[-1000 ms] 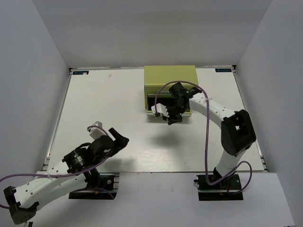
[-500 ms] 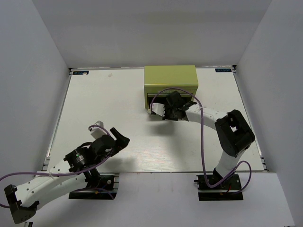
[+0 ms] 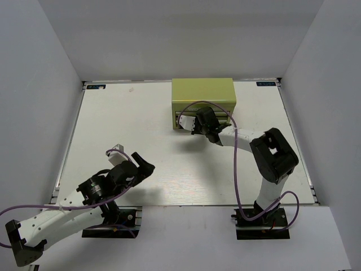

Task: Sort the stationery into containers
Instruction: Close the drawer in the storage box, then reset both arms

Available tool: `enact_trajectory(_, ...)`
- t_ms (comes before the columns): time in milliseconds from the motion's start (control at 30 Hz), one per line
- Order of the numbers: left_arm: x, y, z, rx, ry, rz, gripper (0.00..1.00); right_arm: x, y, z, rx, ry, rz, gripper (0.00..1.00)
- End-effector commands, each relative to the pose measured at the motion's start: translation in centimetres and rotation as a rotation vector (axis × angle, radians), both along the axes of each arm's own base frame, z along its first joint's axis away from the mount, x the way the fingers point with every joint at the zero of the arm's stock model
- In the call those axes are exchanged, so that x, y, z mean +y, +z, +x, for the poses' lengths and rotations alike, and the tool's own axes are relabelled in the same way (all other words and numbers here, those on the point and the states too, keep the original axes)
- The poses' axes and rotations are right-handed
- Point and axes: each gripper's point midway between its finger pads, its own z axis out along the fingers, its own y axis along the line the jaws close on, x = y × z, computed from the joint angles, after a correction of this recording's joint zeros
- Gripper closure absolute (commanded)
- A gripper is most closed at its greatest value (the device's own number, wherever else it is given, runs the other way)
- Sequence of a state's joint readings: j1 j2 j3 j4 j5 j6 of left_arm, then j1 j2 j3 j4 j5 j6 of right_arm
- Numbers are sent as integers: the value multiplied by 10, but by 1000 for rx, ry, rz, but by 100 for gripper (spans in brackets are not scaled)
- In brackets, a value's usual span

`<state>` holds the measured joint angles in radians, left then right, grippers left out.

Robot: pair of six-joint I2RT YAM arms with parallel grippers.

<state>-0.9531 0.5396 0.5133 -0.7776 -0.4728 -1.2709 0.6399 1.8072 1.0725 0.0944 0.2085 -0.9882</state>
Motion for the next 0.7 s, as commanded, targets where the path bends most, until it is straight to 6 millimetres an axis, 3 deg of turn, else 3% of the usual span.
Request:
enact_trajectory(0,-2,6,2,-16,-4,-6,5,5,27,26,-140,-22,16,100)
enact_trajectory(233,-2,6,2,-16,-4,-6,5,-1,37,36,-223,-48,11,99)
enact_trajectory(300,-3,10,3,-21,-4,-14,5,1,35,28,-172,-31,27,99)
enact_trajectory(333,-3,10,3,-21,-4,-14,5,6,47,24,-165,-11,55,99)
enact_trajectory(367,-3,10,3,-21,-4,-14,5,17,46,7,-81,54,110,97)
enact_trajectory(433,-5,15,4,-34,-9,-21,5,14,28,-29,88,108,87,92)
enact_trajectory(467,-4,15,4,-38,-17,-11,5,32,53,-50,131,205,209,89)
enact_trajectory(500,-7,19,6,-56,-23,-25,5,31,50,-68,210,206,232,79)
enact_trajectory(567,-12,24,8,-80,-49,-29,5,36,80,-94,277,232,348,70)
enact_trajectory(600,-17,27,10,-104,-72,-35,5,36,82,-109,354,220,392,55)
enact_trajectory(667,-25,32,12,-128,-108,-43,5,37,111,-120,367,199,486,44)
